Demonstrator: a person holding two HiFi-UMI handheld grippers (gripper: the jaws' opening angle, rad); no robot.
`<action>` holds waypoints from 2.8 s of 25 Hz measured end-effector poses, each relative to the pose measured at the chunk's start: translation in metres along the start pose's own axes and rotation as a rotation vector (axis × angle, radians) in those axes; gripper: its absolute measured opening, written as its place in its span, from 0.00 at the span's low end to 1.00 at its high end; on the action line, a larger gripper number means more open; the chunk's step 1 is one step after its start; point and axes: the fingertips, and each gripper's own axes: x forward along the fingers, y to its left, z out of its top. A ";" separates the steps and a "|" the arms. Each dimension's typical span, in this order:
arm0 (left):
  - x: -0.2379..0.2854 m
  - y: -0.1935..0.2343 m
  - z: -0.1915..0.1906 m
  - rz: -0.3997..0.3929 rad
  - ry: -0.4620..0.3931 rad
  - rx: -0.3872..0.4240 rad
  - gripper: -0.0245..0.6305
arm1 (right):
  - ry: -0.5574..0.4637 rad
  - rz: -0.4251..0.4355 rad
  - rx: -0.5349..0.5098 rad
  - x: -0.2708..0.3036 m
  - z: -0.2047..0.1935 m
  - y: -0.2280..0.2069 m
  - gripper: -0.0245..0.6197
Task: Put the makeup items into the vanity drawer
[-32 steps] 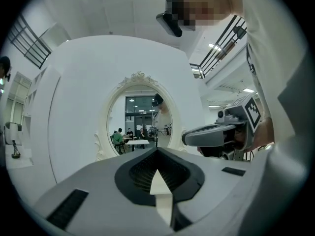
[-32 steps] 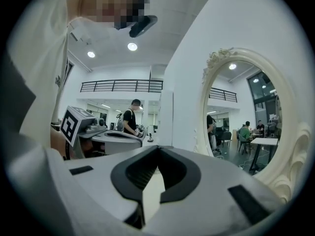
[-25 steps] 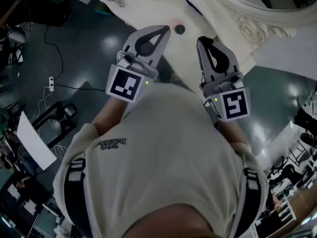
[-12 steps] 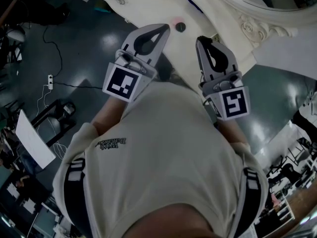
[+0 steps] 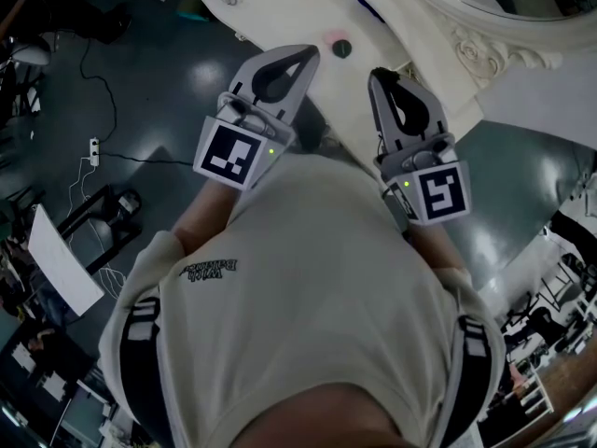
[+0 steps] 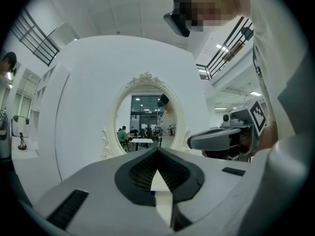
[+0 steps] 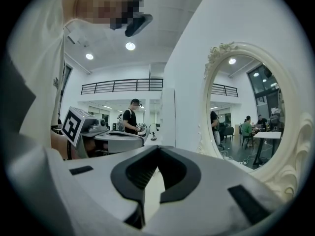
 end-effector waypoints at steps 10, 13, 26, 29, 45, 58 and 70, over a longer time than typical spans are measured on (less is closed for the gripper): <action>-0.003 0.008 -0.012 0.028 0.053 -0.021 0.06 | 0.028 0.004 0.006 0.007 -0.007 0.000 0.05; 0.000 0.012 -0.018 0.035 0.071 -0.028 0.06 | 0.058 0.005 0.009 0.014 -0.015 -0.006 0.05; 0.041 0.062 -0.095 0.038 0.188 -0.103 0.06 | 0.318 0.033 -0.085 0.094 -0.104 -0.048 0.11; 0.053 0.071 -0.113 0.034 0.214 -0.108 0.06 | 0.380 0.042 -0.070 0.111 -0.133 -0.054 0.13; 0.100 0.079 -0.276 -0.041 0.504 -0.211 0.06 | 0.746 0.017 0.083 0.141 -0.308 -0.074 0.15; 0.106 0.065 -0.372 -0.108 0.675 -0.249 0.06 | 0.868 -0.004 0.189 0.144 -0.375 -0.074 0.15; 0.104 0.063 -0.388 -0.102 0.701 -0.266 0.06 | 0.855 -0.041 0.159 0.141 -0.386 -0.083 0.09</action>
